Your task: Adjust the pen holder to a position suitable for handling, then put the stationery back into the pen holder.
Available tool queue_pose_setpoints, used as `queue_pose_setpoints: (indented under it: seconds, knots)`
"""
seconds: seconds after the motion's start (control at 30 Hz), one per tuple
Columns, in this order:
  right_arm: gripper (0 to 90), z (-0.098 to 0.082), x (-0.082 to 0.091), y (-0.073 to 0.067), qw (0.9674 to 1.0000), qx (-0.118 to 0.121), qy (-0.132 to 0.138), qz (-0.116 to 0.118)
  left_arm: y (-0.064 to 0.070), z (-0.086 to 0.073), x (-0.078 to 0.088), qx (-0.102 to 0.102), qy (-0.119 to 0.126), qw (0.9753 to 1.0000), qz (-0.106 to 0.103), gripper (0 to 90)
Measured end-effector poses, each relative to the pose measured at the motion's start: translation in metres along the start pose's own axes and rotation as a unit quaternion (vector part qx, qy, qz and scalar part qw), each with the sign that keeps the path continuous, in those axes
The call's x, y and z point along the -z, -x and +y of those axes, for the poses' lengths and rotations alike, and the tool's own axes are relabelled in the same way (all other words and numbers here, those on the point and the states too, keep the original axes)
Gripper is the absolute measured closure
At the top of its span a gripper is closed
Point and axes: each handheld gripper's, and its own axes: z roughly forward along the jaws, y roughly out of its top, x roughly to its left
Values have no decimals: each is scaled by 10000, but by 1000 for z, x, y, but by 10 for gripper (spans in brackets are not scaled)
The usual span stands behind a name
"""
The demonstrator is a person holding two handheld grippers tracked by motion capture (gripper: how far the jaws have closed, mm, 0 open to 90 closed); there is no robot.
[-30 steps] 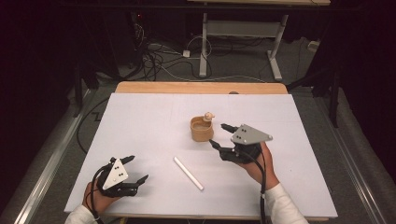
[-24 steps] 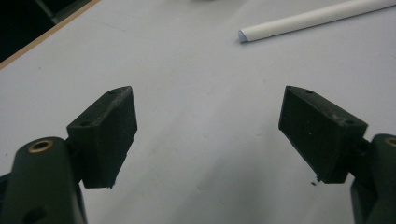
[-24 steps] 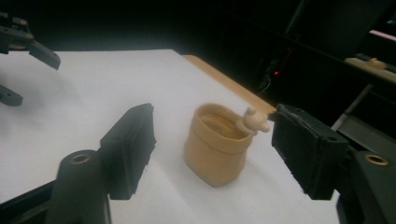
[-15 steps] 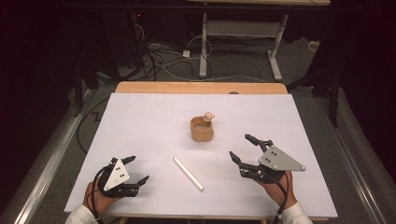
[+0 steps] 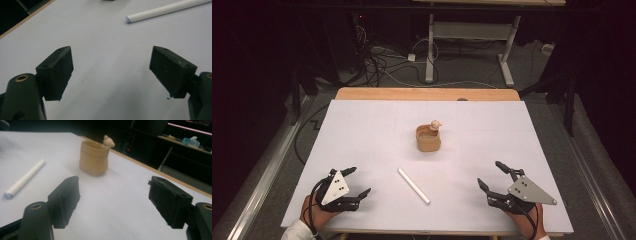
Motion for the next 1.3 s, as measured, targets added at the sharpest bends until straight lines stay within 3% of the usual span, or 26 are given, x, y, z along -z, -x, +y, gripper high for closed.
queue_pose_setpoints:
  seconds: [0.37, 0.47, 0.53, 0.67, 0.77, 0.93, 1.13, 1.3]
  knots:
    - [237, -10, 5, 2, 9998, -104, -146, -3, 0, 1, -3, 14, -2, 10000, -3, 182]
    - [264, -10, 3, 3, 9993, -196, -327, 52, 1, 0, -3, -19, -62, 10000, 3, 182]
    - [264, -8, -1, 5, 9980, -198, -598, -16, 1, -1, -2, 1, -57, 10000, 9, 182]
    - [262, -3, -2, 10, 9968, -484, -629, 112, 1, -2, -1, -5, -83, 10000, 22, 182]
    - [255, -1, -8, 8, 9954, -423, -836, 226, 1, -3, -1, -8, -85, 10000, 14, 181]
    - [260, 5, -16, 3, 9937, -448, -957, 384, 2, -3, -1, -6, -120, 9999, 23, 181]
    - [291, 20, -25, -3, 9855, -648, -1346, 804, 4, 1, 1, -111, -134, 9998, 49, 147]
    - [291, 35, -38, -28, 9802, -413, -1511, 1213, 4, 1, 1, -85, -87, 9999, 0, 147]
